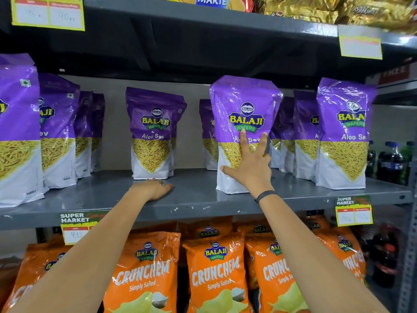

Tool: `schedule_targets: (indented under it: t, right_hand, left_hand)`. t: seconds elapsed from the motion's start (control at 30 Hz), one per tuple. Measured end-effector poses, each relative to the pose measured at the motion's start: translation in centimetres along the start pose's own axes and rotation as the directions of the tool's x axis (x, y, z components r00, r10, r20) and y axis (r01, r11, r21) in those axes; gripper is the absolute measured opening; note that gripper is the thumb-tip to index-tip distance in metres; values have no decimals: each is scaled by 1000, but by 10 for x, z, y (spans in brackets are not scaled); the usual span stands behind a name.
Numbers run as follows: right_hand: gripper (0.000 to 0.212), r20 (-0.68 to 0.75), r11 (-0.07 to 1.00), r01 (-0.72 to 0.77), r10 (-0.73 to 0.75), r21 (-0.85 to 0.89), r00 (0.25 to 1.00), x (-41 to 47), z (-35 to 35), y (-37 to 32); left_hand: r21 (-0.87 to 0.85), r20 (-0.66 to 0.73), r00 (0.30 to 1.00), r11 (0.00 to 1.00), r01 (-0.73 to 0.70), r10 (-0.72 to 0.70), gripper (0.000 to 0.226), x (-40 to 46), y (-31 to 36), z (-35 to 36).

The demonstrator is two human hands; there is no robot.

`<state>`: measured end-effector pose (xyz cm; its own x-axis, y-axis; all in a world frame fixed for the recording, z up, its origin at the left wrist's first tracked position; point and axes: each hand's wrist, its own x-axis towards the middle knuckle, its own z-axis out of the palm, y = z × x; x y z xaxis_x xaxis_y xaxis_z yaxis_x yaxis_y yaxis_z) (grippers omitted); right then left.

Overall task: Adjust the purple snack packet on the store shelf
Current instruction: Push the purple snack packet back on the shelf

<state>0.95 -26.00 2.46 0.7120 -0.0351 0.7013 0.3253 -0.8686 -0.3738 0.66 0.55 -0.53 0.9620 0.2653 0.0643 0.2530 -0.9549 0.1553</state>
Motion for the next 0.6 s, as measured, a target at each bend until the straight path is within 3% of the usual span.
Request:
schedule_targets:
  t: [0.6]
  right_hand:
    - [110,-10,1000,13,-14,-21,1000,-10,-14,3]
  left_hand:
    - [-74,-2,1000,997,13,-13,71,-3,2,-2]
